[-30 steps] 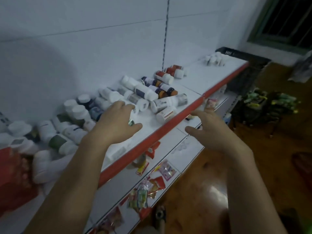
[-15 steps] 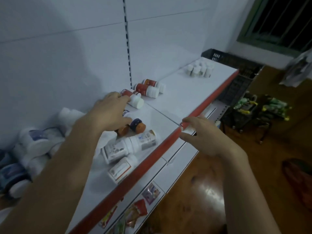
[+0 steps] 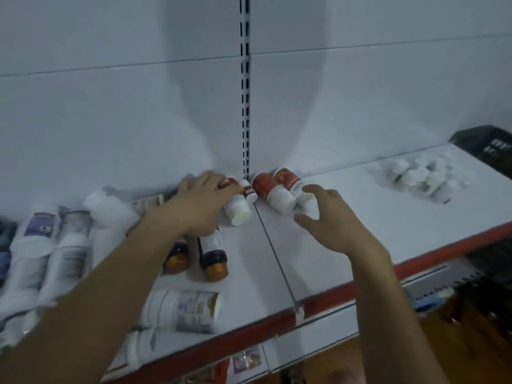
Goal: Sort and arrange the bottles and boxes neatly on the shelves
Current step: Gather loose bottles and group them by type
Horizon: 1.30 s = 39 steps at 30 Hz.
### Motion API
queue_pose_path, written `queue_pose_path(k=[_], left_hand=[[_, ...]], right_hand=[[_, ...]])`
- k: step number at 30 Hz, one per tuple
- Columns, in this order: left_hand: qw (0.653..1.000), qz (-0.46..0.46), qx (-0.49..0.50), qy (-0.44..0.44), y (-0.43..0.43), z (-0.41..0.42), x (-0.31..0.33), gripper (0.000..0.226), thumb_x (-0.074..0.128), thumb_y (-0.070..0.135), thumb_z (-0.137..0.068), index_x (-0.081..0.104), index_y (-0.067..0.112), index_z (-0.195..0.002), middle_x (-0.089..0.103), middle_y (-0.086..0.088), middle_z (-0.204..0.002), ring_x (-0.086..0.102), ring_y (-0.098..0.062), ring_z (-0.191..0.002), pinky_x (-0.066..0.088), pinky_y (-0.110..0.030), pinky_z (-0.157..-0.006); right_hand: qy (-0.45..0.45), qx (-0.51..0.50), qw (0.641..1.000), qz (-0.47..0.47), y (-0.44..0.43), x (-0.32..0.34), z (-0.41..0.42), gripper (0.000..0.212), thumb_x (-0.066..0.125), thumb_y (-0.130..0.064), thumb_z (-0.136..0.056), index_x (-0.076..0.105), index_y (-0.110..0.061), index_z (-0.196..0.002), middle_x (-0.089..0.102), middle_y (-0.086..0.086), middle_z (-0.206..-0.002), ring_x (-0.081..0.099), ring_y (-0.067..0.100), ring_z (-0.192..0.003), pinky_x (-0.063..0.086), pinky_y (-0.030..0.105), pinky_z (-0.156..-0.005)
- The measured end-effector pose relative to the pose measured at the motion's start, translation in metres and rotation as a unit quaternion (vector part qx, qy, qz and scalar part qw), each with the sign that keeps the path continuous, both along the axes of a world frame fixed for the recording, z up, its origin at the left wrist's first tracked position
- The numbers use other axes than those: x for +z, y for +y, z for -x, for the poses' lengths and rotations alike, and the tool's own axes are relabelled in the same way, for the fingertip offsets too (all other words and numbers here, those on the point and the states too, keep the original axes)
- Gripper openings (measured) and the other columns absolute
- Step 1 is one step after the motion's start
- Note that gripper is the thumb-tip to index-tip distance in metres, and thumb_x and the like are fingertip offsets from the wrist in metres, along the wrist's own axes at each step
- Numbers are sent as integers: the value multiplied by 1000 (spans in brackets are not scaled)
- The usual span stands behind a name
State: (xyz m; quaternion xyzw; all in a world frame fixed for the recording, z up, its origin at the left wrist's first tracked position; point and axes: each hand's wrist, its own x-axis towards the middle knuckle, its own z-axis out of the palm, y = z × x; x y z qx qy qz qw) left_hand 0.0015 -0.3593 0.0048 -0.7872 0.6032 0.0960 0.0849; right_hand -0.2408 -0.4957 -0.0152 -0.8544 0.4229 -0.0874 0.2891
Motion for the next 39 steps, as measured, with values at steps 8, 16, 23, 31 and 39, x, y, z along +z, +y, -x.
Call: queue_pose_path(k=[8,16,23,31,39], left_hand=[[994,31,98,39,-32,26,-43,93,65,-7,-81,34,54,-143,-23,17,-162,-13,-25,-153,34,-61,-111],[990,34,130,37,-32,32,-44,87,68,1,-84,31,52,-143,-20,21,-161,-11,-22,-152,31,-64,-113],[935,245,208,151,-5,43,-14,59,79,20,-85,51,27,-136,39,-1,-151,28,-23,-146,31,-48,-117],[603,622,404,295,52,69,23,35,64,57,-85,59,27,-104,72,4,-102,68,-12,-94,54,-29,-80],[383,717,370,449,172,36,44,19,61,33,-99,61,15,-101,72,-1,-90,71,-21,-90,59,-41,-86]], right_hand=[[13,44,999,13,-44,-29,-54,81,73,-72,-61,44,-41,-130,34,3,-143,40,33,-123,33,47,-94],[-30,43,998,42,-57,-46,-49,58,71,-74,-65,70,-29,-102,21,2,-161,15,32,-147,30,60,-105],[-78,18,995,56,-51,-34,-41,54,72,-57,-73,69,-24,-115,28,5,-159,5,28,-152,14,62,-118],[-368,-38,929,-26,-29,-15,-51,35,63,-49,-83,67,-17,-97,67,-2,-91,64,23,-93,53,44,-84],[-467,1,869,-162,55,16,-117,39,65,-57,-84,60,-28,-109,70,-8,-94,70,11,-83,58,29,-73]])
